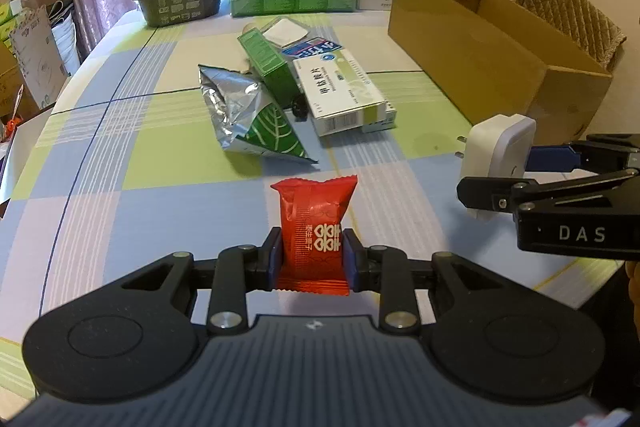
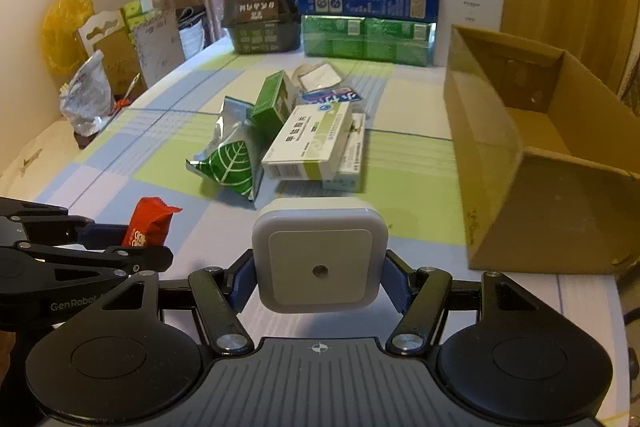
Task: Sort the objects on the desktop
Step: 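Lift the red packet with the left tool while the right tool grasps the white night-light, then carry both items to the cardboard box and open both tools inside it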
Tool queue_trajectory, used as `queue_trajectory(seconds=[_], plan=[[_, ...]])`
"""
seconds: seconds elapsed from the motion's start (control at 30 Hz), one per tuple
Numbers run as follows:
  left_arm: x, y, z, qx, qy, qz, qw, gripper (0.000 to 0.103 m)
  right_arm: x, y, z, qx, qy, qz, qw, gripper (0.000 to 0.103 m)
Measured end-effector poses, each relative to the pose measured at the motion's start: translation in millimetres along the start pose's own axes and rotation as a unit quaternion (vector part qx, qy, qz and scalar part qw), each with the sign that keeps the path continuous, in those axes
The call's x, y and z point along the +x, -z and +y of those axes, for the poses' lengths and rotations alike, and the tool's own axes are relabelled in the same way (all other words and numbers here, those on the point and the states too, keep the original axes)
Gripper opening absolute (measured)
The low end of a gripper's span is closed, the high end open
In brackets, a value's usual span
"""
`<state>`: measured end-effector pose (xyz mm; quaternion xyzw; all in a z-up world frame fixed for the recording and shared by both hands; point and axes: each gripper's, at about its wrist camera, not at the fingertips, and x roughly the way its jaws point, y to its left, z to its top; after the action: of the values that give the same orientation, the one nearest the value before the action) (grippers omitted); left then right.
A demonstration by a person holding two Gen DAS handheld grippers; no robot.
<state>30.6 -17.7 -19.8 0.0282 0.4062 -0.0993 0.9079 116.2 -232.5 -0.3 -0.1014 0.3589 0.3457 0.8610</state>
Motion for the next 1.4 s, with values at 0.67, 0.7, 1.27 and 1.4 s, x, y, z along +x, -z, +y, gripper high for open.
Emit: queue_trajectory(seconds=[0.67,0.7,1.27,1.4], plan=[[-16,-51,-61,0.061,0.043,-0.038,0.9965,0.026,-74,-24,-55,0.025,0.041,-0.065,0.997,0.062],[-16,-59,-69,0.069,0.048,-0.044,0.9955,0.026,-79,-28,-64,0.031,0.046,-0.070,0.996,0.062],[47,-177,-194,0.127,0.153,-0.078,0.9768,0.026,-62,-80,-226,0.059,0.118,-0.048,0.990,0.062],[69,-184,-212,0.143,0.154,-0.070,0.9751,0.026,-45,-76,-239,0.056,0.117,-0.031,0.991,0.062]])
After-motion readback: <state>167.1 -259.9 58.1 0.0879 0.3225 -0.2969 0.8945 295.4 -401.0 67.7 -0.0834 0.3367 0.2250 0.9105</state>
